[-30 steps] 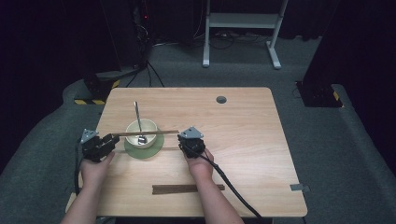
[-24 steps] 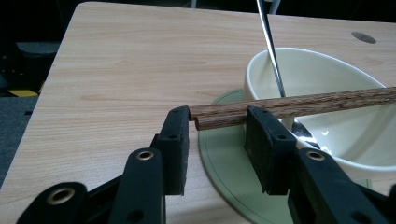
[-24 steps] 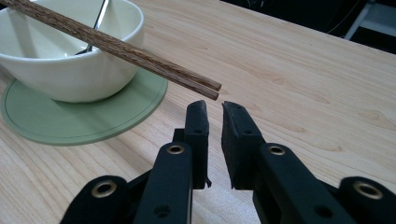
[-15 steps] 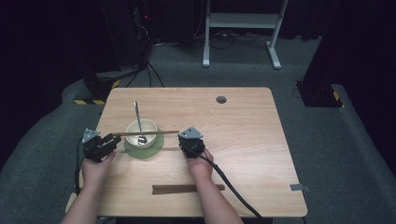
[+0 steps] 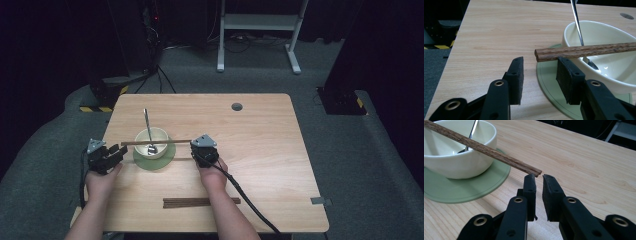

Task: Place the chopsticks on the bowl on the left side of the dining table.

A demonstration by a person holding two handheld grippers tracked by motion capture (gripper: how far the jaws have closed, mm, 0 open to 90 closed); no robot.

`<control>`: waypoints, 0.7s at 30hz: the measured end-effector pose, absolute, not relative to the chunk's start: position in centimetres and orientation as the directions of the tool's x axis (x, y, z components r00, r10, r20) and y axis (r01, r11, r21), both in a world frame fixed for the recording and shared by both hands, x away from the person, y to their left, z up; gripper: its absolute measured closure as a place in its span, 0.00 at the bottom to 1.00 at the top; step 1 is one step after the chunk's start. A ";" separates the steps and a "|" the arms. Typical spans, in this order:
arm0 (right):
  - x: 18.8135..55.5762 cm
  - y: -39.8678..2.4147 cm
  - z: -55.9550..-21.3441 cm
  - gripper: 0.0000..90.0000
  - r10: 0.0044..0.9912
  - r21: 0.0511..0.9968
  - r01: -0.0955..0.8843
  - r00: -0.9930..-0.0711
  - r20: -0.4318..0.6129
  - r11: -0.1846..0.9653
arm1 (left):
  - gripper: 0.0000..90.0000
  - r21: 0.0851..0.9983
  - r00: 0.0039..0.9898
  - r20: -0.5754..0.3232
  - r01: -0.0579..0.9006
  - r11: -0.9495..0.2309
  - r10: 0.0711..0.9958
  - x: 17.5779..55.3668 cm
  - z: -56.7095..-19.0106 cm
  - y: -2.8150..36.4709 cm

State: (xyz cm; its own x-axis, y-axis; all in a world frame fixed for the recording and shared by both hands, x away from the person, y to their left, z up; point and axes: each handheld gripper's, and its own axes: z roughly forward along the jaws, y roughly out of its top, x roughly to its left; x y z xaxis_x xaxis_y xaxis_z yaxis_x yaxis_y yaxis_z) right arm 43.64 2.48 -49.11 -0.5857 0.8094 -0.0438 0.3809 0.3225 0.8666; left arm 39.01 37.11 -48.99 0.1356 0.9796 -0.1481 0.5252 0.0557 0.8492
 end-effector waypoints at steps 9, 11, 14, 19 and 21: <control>43.7 2.7 -49.1 0.89 0.803 0.865 0.370 -0.593 -0.060 0.338 | 0.65 0.850 0.131 -0.148 0.523 0.058 0.980 38.9 -49.0 37.3; 43.6 2.8 -49.1 0.89 0.805 0.864 0.377 -0.591 -0.054 0.334 | 0.65 0.849 0.127 -0.148 0.525 0.060 0.981 38.9 -49.0 37.3; 43.5 2.8 -49.1 0.89 0.804 0.863 0.380 -0.592 -0.049 0.333 | 0.65 0.849 0.128 -0.147 0.526 0.059 0.981 38.8 -49.0 37.3; 43.4 2.8 -49.0 0.84 0.805 0.868 0.370 -0.591 -0.054 0.331 | 0.62 0.852 0.139 -0.139 0.521 0.047 0.981 38.7 -48.9 37.2; 43.2 2.7 -48.9 0.79 0.802 0.861 0.381 -0.596 -0.050 0.337 | 0.61 0.852 0.144 -0.133 0.521 0.039 0.981 38.6 -48.8 37.2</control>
